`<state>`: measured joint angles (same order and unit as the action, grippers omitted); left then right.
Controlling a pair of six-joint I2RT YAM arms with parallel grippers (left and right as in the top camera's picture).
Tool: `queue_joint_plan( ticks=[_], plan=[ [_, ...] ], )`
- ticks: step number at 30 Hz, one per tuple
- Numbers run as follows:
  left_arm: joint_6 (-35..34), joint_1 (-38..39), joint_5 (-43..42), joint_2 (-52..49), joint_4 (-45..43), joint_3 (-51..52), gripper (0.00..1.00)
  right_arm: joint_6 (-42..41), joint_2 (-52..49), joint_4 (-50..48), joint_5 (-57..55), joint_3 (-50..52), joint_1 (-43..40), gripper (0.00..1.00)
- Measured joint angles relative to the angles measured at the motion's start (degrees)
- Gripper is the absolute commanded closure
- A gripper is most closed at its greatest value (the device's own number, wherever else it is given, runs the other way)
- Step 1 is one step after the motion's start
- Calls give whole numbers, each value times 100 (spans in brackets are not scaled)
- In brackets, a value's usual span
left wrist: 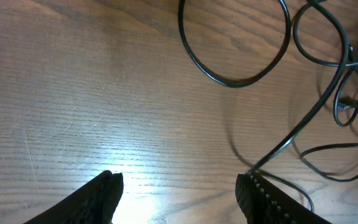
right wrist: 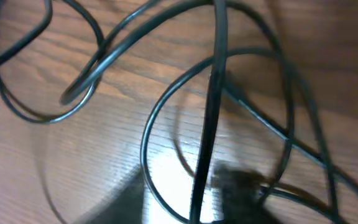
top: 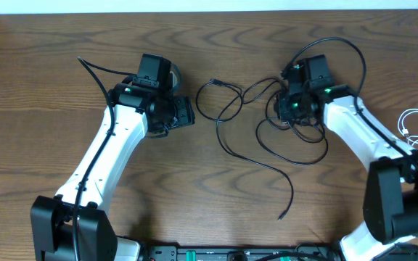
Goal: Untangle cables
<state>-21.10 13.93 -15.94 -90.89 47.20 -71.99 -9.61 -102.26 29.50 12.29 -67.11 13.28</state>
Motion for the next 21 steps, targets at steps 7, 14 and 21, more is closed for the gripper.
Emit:
queue_joint_plan(
  ticks=[7, 14, 21],
  plan=[
    [0, 0, 2, 0, 20, 2, 36, -240, -81, -201, -68, -116, -94, 99],
    [0, 0, 4, 0, 20, 2, 36, -289, 739, 24, -142, -1589, -831, 99],
    [0, 0, 4, 0, 17, 2, 36, -297, 2090, 52, -481, -2765, -1880, 99]
  ],
)
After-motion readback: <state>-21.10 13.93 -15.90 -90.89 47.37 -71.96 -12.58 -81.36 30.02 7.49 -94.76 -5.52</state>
